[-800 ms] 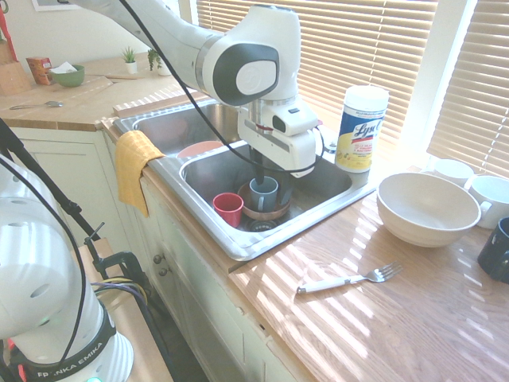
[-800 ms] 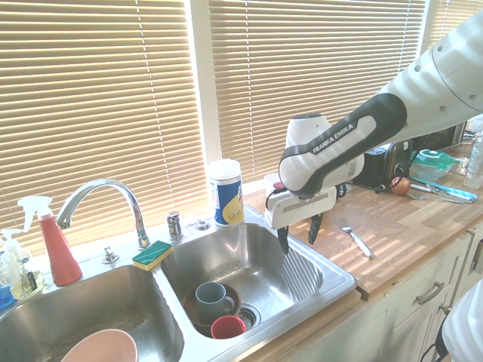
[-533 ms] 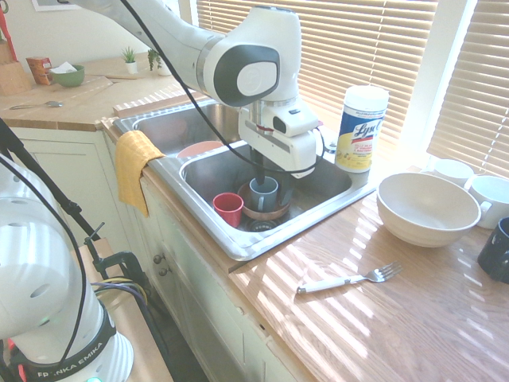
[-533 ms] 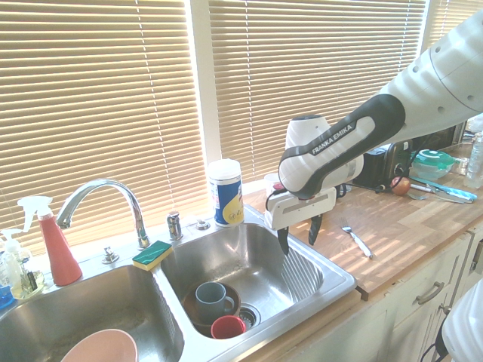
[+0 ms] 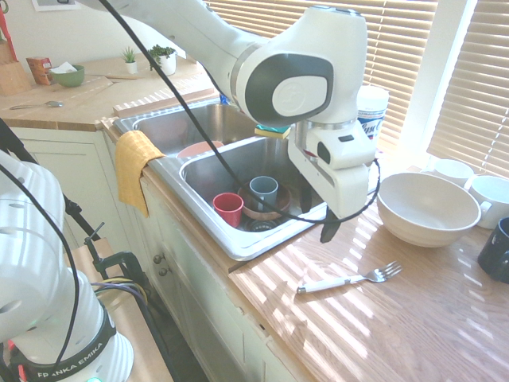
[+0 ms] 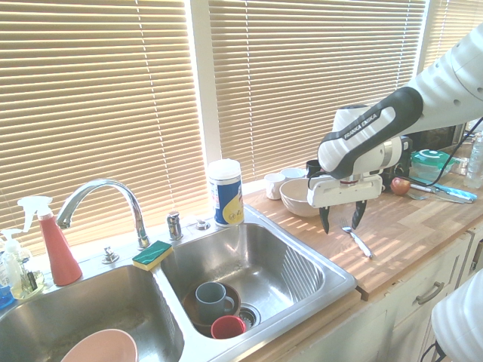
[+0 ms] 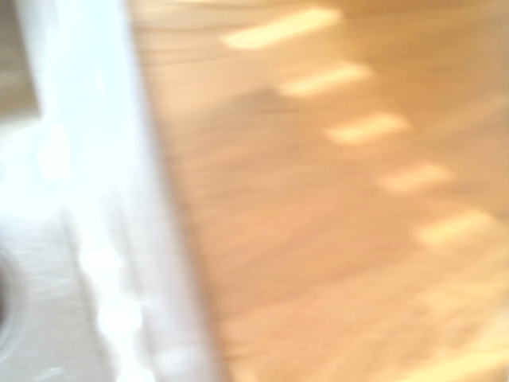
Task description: Put the fork into the sink
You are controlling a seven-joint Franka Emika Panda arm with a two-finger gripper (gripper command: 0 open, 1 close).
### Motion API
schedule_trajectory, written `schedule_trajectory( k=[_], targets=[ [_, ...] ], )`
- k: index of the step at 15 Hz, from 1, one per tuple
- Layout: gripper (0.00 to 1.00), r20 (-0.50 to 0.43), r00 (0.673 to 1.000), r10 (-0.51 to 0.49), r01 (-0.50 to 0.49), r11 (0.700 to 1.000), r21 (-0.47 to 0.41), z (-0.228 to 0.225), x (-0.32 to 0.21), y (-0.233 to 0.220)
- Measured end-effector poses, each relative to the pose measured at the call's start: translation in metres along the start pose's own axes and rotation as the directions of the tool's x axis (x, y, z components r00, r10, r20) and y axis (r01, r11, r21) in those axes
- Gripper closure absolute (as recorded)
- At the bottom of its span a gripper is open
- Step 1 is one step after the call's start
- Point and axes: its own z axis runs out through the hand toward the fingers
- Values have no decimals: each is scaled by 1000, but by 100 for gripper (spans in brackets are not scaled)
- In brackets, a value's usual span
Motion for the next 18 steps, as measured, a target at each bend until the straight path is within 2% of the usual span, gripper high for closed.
schedule_trajectory(
  k=[6,7,18],
  targets=[
    [0,45,997,56,-54,997,-47,34,23,28],
    [100,52,997,53,-50,997,-53,39,25,30],
    [100,57,998,24,-21,998,-59,64,30,29]
  ],
)
